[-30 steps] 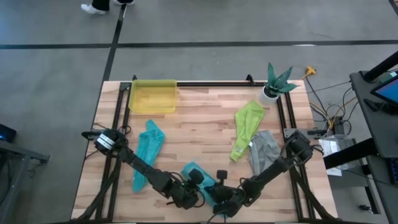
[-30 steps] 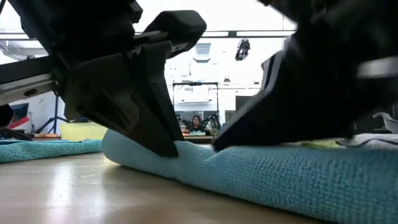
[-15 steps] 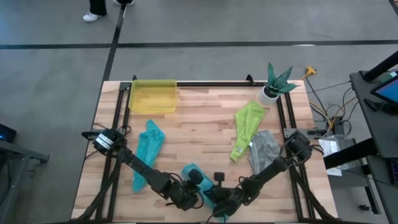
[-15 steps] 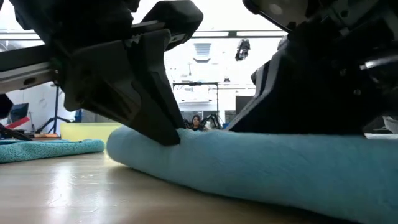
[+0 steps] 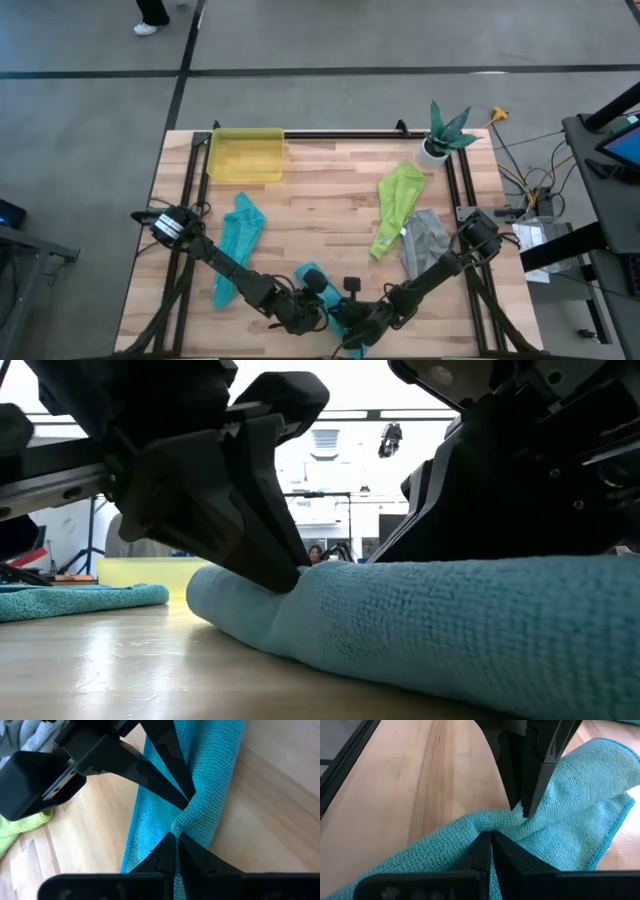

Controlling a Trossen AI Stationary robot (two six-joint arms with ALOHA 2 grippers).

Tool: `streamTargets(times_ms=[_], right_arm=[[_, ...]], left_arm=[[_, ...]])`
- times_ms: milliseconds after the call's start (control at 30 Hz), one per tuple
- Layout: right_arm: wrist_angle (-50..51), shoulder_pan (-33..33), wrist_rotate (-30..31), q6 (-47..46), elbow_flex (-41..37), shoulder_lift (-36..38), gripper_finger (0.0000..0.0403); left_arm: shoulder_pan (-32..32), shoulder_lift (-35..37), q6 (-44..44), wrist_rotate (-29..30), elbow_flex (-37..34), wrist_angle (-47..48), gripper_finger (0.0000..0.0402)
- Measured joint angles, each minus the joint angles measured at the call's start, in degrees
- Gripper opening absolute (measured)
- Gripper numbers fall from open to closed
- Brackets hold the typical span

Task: Roll microfiber towels into tight, uniform cylinder then place into a basket
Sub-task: Roll the right light blue towel

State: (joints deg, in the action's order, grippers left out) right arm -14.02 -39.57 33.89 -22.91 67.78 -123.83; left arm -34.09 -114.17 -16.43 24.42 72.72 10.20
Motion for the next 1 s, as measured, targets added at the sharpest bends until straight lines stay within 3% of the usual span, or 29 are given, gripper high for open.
streamTargets(times_ms=[467,1000], right_arm=[[1.2,0.0,0.6,0.9,0.1,0.0,0.0013],[21.2,-2.4,3.9,-0.1,9.5,2.7,0.0013]], left_arm=[[1.6,-1.8,1.1,-3.2,-1.0,-2.6,0.0001],[1.8,-1.9,1.1,-3.6,-1.0,-2.5,0.0001]])
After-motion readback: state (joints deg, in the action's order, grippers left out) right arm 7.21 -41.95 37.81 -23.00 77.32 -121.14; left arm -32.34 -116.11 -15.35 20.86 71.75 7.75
